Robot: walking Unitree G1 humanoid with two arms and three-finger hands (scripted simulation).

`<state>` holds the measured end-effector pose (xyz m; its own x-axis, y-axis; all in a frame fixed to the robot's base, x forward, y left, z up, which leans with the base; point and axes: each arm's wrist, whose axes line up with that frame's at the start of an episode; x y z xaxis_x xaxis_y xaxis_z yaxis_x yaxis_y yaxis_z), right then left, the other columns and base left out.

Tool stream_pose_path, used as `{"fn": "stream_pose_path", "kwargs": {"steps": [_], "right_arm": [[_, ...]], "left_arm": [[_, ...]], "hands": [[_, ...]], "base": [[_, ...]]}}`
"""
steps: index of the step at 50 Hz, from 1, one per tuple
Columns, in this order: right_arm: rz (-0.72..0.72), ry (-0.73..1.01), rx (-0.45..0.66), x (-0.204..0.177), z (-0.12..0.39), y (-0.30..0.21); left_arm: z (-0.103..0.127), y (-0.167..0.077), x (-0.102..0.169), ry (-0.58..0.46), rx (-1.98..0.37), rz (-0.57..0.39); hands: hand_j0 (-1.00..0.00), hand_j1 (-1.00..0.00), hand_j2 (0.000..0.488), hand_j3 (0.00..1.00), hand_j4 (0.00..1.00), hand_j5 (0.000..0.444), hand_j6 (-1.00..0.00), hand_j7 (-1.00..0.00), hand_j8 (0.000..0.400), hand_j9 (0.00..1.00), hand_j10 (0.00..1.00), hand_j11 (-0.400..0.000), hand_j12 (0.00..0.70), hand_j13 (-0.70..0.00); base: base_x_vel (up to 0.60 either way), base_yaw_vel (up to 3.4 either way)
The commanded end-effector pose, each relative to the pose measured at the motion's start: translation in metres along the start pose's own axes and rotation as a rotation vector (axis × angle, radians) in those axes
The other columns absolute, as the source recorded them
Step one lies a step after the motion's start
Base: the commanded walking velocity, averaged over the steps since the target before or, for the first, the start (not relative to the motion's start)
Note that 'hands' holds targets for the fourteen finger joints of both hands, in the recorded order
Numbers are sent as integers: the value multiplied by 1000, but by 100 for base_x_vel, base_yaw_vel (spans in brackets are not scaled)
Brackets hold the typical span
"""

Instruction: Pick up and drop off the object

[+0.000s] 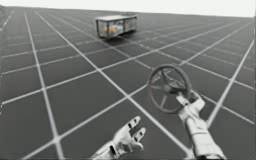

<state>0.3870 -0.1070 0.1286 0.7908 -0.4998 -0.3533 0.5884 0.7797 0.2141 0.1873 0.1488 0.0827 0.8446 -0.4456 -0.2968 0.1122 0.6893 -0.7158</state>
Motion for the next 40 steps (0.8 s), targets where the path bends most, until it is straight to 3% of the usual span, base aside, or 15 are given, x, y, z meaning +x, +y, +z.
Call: {"fn": "stream_pose_path", "kwargs": {"steps": [1,40], "right_arm": [[22,-25,45,-2,11,1],[22,-25,45,-2,11,1]], "left_arm": [[3,-6,0,-5,24,-3],[3,-6,0,-5,24,-3]], "hands": [[0,0,0,1000,1000,0,0,0,0,1000,1000,-400,0,-700],[0,0,0,1000,1000,0,0,0,0,1000,1000,-400,0,-700]], "base": [[49,22],[51,18]]}}
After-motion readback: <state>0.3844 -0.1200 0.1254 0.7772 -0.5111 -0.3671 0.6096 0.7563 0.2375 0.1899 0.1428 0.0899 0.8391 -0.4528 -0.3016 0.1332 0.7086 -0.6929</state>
